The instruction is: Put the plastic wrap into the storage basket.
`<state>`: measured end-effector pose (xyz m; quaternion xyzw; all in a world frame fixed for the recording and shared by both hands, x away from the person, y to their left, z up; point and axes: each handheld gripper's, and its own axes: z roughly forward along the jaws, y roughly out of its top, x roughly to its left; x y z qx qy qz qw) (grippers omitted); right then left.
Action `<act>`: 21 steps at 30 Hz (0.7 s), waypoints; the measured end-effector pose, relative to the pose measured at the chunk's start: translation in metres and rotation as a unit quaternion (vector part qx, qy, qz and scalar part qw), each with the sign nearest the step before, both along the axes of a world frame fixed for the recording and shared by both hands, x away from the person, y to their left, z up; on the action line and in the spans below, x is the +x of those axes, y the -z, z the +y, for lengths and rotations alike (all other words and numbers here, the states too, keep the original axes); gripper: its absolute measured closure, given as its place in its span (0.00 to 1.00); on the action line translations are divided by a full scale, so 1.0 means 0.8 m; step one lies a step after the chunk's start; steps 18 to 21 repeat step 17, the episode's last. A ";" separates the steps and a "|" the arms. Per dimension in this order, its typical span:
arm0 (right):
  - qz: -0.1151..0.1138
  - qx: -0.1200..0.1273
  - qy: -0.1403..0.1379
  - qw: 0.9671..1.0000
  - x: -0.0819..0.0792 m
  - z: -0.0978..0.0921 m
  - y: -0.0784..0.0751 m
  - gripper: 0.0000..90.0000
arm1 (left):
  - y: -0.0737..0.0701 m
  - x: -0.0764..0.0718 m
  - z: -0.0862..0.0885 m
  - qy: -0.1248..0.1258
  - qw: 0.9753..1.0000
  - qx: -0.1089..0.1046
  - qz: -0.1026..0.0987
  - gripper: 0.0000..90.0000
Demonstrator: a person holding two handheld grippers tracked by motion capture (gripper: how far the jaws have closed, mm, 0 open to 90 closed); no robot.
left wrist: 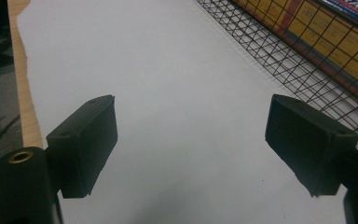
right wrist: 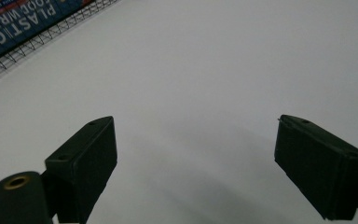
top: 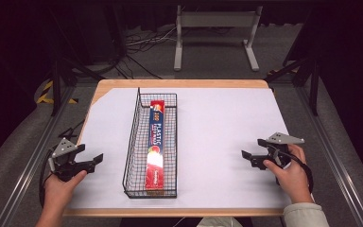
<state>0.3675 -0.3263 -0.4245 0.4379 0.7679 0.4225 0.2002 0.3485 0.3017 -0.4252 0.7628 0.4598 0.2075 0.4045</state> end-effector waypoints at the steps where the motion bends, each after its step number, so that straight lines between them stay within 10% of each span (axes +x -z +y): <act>1: -0.004 -0.007 -0.001 1.000 -0.002 0.001 0.005 0.15 | 0.000 0.000 0.000 0.000 1.000 -0.001 -0.001 0.19; 21: -0.002 0.006 0.007 1.000 -0.006 -0.004 0.020 0.16 | 0.012 0.006 -0.010 0.008 1.000 0.003 0.010 0.19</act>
